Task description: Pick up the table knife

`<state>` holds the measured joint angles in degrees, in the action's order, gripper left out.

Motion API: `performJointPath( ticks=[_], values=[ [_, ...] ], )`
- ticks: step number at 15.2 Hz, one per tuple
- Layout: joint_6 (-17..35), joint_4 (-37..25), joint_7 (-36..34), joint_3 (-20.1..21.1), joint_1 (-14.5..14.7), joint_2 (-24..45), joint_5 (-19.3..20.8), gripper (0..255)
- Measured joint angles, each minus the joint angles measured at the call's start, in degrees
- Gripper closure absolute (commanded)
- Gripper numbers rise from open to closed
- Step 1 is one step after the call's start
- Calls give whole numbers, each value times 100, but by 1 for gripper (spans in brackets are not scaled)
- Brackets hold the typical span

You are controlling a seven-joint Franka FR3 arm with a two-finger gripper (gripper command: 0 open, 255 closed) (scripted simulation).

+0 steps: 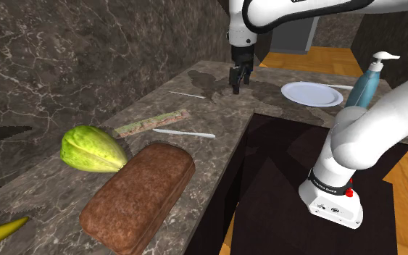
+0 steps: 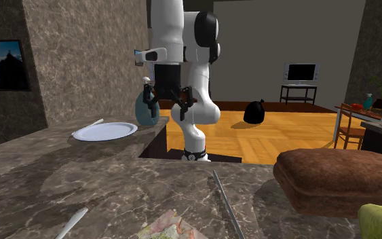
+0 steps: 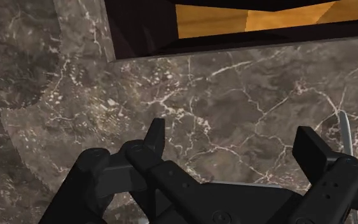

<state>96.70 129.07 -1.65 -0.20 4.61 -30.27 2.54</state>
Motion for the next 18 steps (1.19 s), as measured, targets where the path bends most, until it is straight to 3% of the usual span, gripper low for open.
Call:
performJointPath(
  ticks=[8, 18],
  values=[
    [726, -561, 103, 390, 433, 1333, -224, 0],
    [1219, -1579, 184, 897, 909, 2884, -282, 0]
  ],
)
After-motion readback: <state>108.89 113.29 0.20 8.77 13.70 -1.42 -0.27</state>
